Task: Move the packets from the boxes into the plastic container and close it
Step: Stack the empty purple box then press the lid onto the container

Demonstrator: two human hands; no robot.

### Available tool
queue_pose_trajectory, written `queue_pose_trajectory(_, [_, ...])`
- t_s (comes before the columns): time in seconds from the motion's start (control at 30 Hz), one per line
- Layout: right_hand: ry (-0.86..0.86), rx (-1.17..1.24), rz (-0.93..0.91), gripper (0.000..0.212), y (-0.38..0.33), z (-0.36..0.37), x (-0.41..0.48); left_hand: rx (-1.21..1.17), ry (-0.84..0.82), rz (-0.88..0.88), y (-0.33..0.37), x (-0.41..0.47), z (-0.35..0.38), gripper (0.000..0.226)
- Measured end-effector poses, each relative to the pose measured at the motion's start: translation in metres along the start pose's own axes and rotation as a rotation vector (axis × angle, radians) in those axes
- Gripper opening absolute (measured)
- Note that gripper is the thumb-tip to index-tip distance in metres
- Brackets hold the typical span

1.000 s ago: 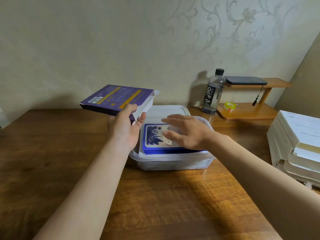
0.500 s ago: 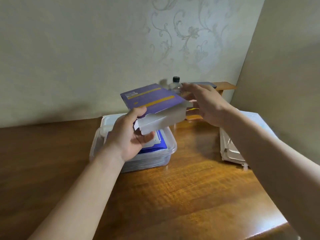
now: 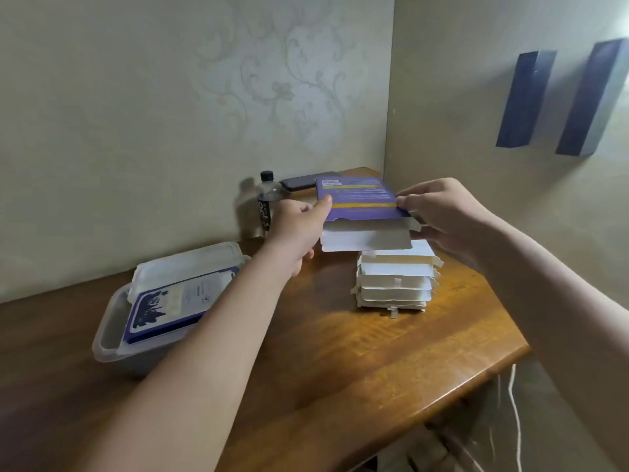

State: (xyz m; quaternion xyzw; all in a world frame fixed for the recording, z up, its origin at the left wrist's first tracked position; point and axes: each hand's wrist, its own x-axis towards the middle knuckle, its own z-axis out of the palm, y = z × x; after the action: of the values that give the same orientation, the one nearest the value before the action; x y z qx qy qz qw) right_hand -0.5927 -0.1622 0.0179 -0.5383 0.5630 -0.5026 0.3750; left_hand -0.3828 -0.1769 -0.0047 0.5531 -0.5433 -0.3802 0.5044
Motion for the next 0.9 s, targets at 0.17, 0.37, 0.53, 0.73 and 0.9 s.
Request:
queue_pose_trajectory(0.17, [0.076,-0.103,0.023,0.015,0.024,-0.027,0.008,0.156,-0.096,0.042,-0.002,0.013,0.038,0.027])
queue_pose_trajectory(0.37, [0.145,-0.185,0.028,0.014,0.056,-0.041,0.031,0.251,-0.174,0.079,-0.018,0.023,0.063,0.043])
queue_pose_trajectory(0.53, [0.148,-0.250,0.041,0.016,0.072,-0.045,0.039,0.329,-0.188,0.079,-0.026,0.028,0.075,0.050])
queue_pose_trajectory(0.73, [0.127,-0.300,0.027,0.014,0.083,-0.045,0.046,0.338,-0.163,0.048,-0.042,0.040,0.083,0.048])
queue_pose_trajectory(0.9, [0.097,-0.324,0.025,0.014,0.090,-0.046,0.052,0.368,-0.176,0.029,-0.051,0.046,0.088,0.049])
